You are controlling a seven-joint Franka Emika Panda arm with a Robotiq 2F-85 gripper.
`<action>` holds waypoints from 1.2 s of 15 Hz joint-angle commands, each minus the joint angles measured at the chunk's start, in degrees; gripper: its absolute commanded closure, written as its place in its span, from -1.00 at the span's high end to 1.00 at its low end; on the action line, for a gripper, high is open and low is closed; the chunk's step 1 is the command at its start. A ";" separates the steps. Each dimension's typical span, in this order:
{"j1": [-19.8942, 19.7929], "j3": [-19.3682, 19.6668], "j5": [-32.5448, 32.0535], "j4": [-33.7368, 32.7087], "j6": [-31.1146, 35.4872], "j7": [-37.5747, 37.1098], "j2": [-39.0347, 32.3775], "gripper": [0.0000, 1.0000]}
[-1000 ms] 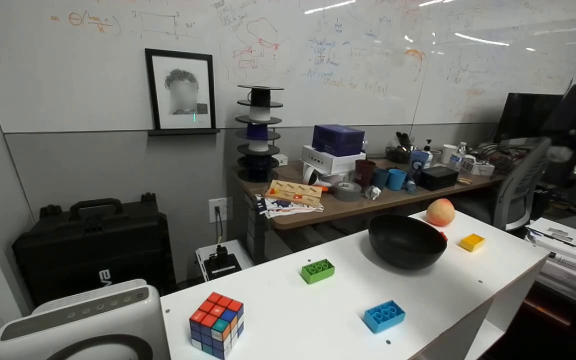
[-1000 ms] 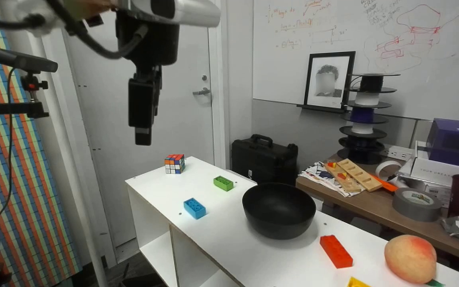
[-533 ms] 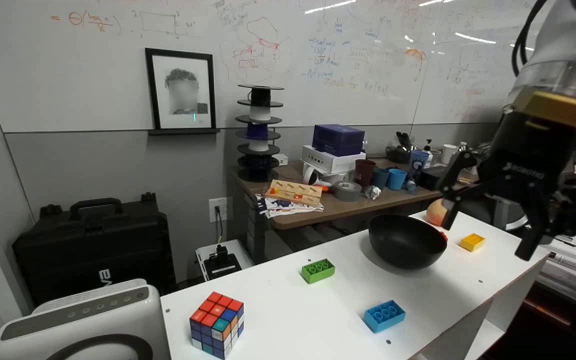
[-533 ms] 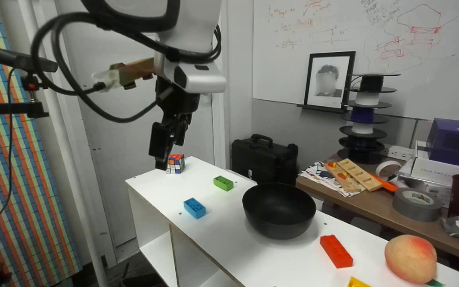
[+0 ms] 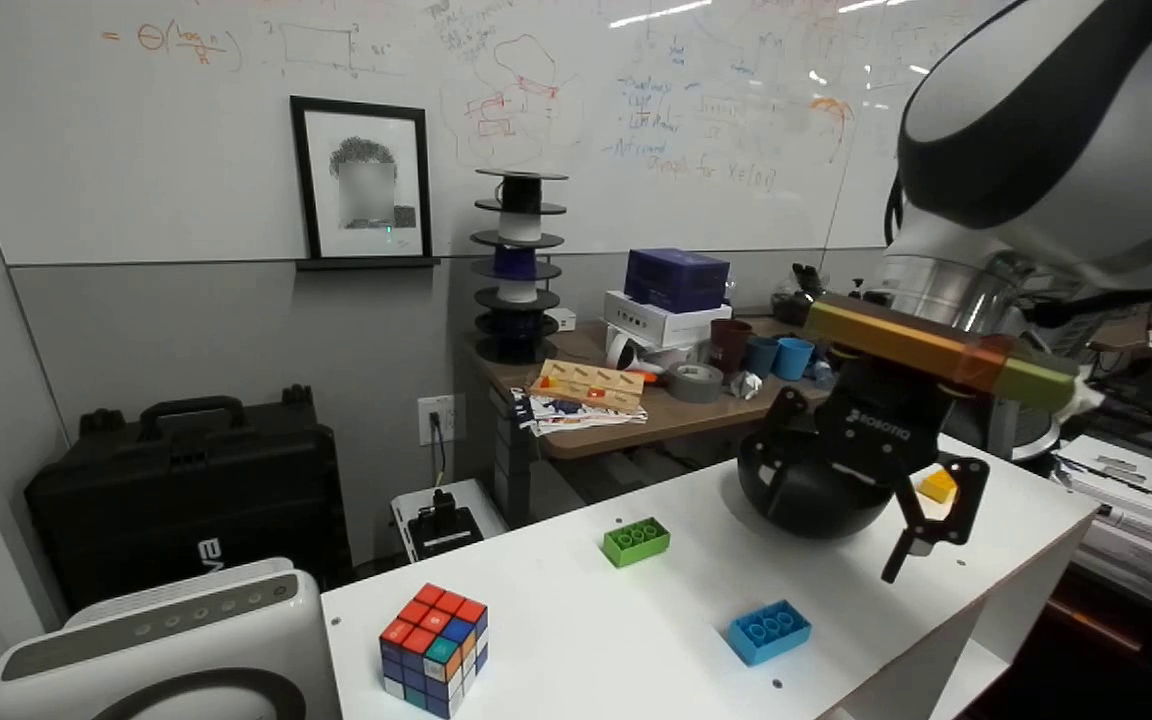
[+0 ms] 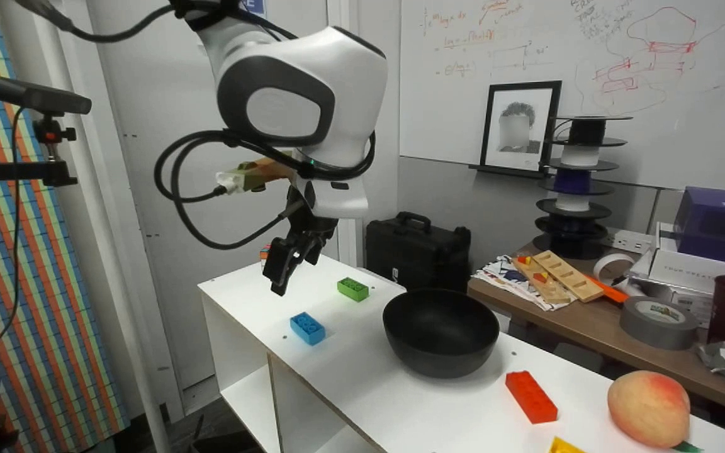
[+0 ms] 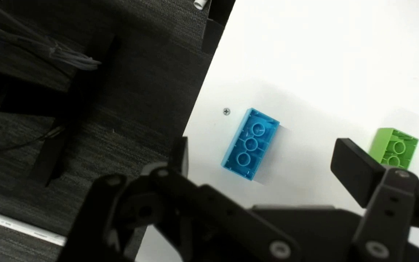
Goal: Pick up the building block toys from the top of the cabinet and put them in the black bowl.
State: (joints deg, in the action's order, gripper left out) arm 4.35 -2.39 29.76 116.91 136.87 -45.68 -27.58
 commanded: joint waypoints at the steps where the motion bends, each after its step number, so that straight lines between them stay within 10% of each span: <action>1: 1.75 0.18 0.15 -6.92 -0.80 -7.63 -6.63 1.00; 18: 4.63 2.48 -8.14 -21.70 -6.49 -28.14 -21.96 0.83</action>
State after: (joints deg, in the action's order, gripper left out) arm 8.35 -0.11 23.39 99.00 133.09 -71.19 -47.63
